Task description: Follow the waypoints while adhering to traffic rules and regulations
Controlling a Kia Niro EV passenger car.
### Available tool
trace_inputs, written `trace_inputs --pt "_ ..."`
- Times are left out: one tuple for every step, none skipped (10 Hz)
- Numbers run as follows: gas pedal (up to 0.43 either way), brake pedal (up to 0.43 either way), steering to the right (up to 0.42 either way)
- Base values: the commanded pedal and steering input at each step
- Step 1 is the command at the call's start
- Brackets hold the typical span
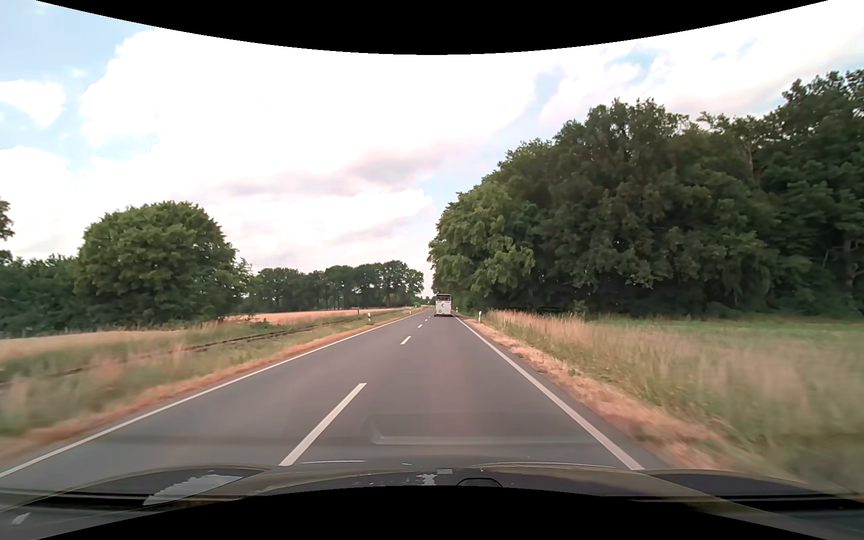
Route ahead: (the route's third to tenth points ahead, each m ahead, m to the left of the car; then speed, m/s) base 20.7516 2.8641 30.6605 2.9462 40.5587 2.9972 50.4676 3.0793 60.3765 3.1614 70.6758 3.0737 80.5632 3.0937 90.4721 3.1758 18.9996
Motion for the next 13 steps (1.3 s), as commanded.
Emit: trace_inputs --pt "0.197 0.000 -0.001" --pt "0.197 0.000 -0.001" --pt "0.197 0.000 -0.001" --pt "0.197 0.000 -0.004" --pt "0.197 0.000 -0.007" --pt "0.197 0.000 -0.006" --pt "0.197 0.000 -0.006" --pt "0.209 0.000 -0.006" --pt "0.220 0.000 -0.006" --pt "0.240 0.000 -0.005" --pt "0.248 0.000 -0.005" --pt "0.248 0.000 -0.004" --pt "0.248 0.000 -0.004"
